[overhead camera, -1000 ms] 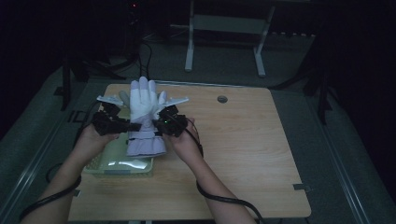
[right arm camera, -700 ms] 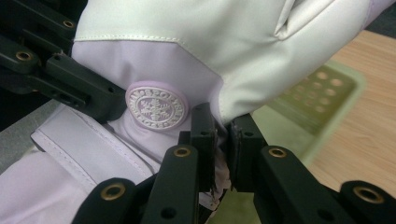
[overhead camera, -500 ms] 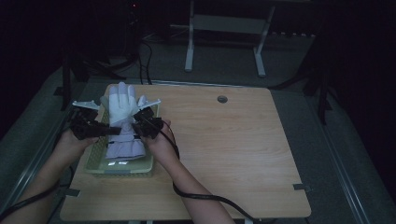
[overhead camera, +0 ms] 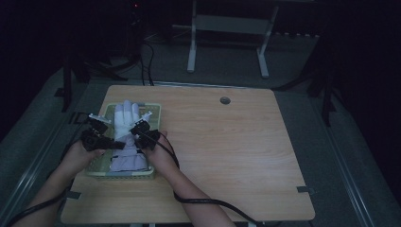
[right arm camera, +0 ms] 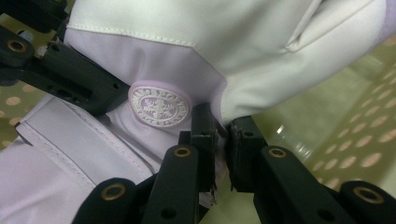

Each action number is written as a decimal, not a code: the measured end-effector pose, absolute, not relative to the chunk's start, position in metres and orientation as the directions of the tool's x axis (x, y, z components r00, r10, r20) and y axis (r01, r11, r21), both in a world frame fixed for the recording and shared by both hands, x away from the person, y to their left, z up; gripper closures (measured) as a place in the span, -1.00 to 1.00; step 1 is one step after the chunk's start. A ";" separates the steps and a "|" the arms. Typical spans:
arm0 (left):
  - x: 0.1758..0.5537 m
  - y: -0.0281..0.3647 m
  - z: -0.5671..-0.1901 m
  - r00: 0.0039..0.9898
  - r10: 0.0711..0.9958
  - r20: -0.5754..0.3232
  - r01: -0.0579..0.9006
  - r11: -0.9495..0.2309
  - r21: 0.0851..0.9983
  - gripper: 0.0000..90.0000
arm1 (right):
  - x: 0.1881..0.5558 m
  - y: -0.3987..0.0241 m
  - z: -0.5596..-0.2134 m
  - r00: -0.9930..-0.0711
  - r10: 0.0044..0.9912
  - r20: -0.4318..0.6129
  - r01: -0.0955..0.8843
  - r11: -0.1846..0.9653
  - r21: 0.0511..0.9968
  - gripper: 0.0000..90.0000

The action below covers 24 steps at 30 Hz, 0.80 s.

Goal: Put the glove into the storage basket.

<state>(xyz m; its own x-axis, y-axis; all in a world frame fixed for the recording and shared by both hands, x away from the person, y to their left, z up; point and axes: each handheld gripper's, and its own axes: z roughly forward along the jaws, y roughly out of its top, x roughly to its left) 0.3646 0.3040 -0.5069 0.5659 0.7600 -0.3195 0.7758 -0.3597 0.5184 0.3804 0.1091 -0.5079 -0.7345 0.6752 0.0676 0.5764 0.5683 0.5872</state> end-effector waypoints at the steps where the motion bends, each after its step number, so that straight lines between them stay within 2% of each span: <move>1: 0.365 0.304 -0.508 0.556 0.767 -0.321 0.784 -0.356 0.509 0.64 | 0.380 0.111 -0.508 -0.734 0.676 0.064 0.578 0.572 0.583 0.83; 4: 0.368 0.303 -0.511 0.536 0.779 -0.326 0.806 -0.357 0.471 0.63 | 0.379 0.116 -0.511 -0.733 0.679 0.050 0.582 0.587 0.563 0.83; 9: 0.369 0.303 -0.518 0.512 0.788 -0.343 0.823 -0.335 0.458 0.57 | 0.378 0.119 -0.512 -0.731 0.681 0.033 0.584 0.601 0.545 0.79; 15: 0.373 0.302 -0.520 0.468 0.820 -0.329 0.857 -0.330 0.396 0.45 | 0.379 0.118 -0.513 -0.723 0.689 0.052 0.595 0.583 0.553 0.64; 20: 0.376 0.296 -0.522 0.452 0.844 -0.288 0.868 -0.341 0.362 0.36 | 0.378 0.114 -0.511 -0.721 0.688 0.082 0.600 0.561 0.571 0.47; 24: 0.377 0.293 -0.522 0.440 0.853 -0.280 0.874 -0.334 0.353 0.31 | 0.379 0.110 -0.510 -0.732 0.671 0.119 0.592 0.539 0.600 0.19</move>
